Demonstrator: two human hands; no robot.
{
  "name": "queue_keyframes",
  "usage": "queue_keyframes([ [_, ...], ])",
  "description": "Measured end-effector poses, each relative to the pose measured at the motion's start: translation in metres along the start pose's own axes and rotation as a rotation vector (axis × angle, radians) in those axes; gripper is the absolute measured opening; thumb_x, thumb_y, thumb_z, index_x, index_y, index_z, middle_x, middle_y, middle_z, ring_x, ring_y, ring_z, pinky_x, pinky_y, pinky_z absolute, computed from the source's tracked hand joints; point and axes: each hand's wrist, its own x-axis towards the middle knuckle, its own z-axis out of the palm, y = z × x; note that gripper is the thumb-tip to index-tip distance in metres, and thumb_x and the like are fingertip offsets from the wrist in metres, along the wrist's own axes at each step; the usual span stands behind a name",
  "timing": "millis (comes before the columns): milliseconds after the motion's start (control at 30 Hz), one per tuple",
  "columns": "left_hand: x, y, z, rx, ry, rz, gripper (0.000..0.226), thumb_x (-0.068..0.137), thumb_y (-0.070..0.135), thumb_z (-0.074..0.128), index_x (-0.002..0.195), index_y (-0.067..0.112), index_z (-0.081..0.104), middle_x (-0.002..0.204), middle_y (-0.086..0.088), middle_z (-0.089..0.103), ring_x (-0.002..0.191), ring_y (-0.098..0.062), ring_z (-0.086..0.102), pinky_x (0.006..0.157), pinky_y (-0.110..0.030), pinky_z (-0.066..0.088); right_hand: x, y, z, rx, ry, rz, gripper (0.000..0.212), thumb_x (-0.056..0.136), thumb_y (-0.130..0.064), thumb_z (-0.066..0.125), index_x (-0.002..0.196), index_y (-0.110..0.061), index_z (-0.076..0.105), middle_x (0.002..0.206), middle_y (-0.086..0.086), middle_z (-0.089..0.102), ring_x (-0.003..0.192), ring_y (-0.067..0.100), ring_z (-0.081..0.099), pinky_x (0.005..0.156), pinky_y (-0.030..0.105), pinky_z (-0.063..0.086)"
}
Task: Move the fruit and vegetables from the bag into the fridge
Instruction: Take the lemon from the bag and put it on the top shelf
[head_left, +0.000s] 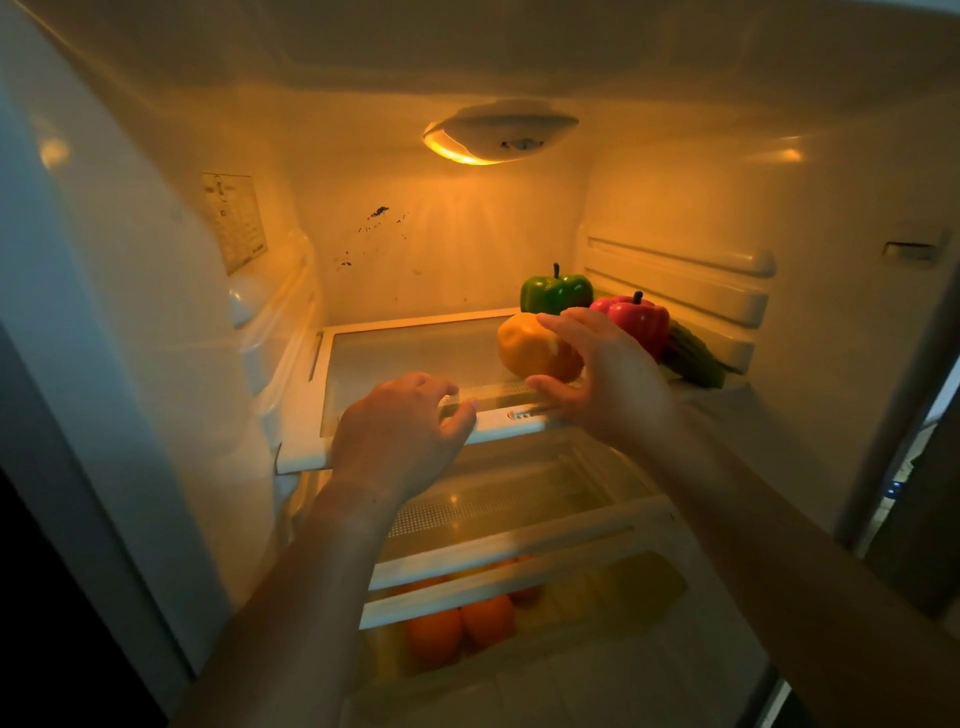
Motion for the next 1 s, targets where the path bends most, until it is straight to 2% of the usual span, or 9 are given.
queue_keyframes([
  [167, 0.001, -0.002, 0.0, 0.017, 0.016, 0.024, 0.043, 0.091, 0.055, 0.035, 0.117, 0.031, 0.06, 0.117, 0.009, 0.06, 0.1, -0.013, 0.054, 0.069, -0.028, 0.039, -0.035, 0.002, -0.009, 0.196, 0.143, 0.012, 0.056, 0.076, -0.032, 0.073, 0.127, -0.023, 0.052, 0.126, -0.004, 0.054, 0.11, 0.004, 0.046, 0.086, 0.015, 0.039],
  [267, 0.001, -0.003, 0.001, 0.051, 0.025, 0.046, 0.045, 0.09, 0.058, 0.034, 0.115, 0.032, 0.06, 0.116, 0.01, 0.06, 0.099, -0.012, 0.054, 0.068, -0.028, 0.038, -0.056, 0.009, -0.003, 0.223, 0.094, 0.015, 0.054, 0.075, -0.03, 0.075, 0.125, -0.019, 0.056, 0.126, 0.0, 0.055, 0.114, 0.011, 0.051, 0.091, 0.025, 0.047],
  [433, -0.003, -0.007, 0.0, 0.086, -0.012, 0.101, 0.056, 0.087, 0.066, 0.025, 0.12, 0.032, 0.055, 0.122, 0.01, 0.058, 0.106, -0.013, 0.053, 0.073, -0.029, 0.041, -0.064, 0.015, 0.001, 0.192, 0.023, -0.027, 0.046, 0.075, -0.027, 0.075, 0.118, -0.019, 0.06, 0.123, 0.001, 0.056, 0.116, 0.016, 0.048, 0.096, 0.033, 0.044],
  [633, -0.011, -0.007, 0.004, 0.118, 0.036, 0.101, 0.06, 0.085, 0.063, 0.02, 0.119, 0.03, 0.056, 0.115, 0.007, 0.061, 0.098, -0.012, 0.055, 0.071, -0.029, 0.044, -0.072, 0.022, 0.009, 0.138, -0.001, -0.106, 0.057, 0.071, -0.034, 0.075, 0.122, -0.019, 0.054, 0.126, 0.003, 0.053, 0.118, 0.017, 0.044, 0.097, 0.024, 0.033],
  [767, -0.027, -0.006, 0.001, 0.152, 0.086, 0.184, 0.06, 0.088, 0.056, 0.024, 0.118, 0.02, 0.06, 0.114, -0.001, 0.065, 0.097, -0.021, 0.061, 0.077, -0.035, 0.049, -0.081, 0.027, 0.009, 0.202, 0.013, -0.123, 0.056, 0.075, -0.041, 0.065, 0.125, -0.02, 0.052, 0.132, 0.001, 0.05, 0.126, 0.014, 0.039, 0.105, 0.023, 0.028],
  [867, -0.043, -0.007, -0.006, 0.089, 0.055, 0.23, 0.06, 0.087, 0.056, 0.03, 0.123, 0.017, 0.056, 0.12, -0.003, 0.063, 0.106, -0.022, 0.059, 0.088, -0.04, 0.047, -0.094, 0.024, 0.002, 0.243, 0.024, -0.112, 0.057, 0.076, -0.039, 0.065, 0.127, -0.018, 0.052, 0.135, 0.002, 0.049, 0.129, 0.016, 0.039, 0.109, 0.027, 0.028],
  [1000, -0.081, -0.004, -0.02, -0.096, 0.065, 0.265, 0.054, 0.086, 0.054, 0.035, 0.122, 0.021, 0.058, 0.126, 0.0, 0.058, 0.116, -0.009, 0.049, 0.094, -0.03, 0.039, -0.124, 0.009, -0.022, 0.299, -0.041, -0.102, 0.056, 0.074, -0.033, 0.067, 0.127, -0.021, 0.053, 0.132, -0.002, 0.052, 0.124, 0.008, 0.043, 0.103, 0.022, 0.033],
])
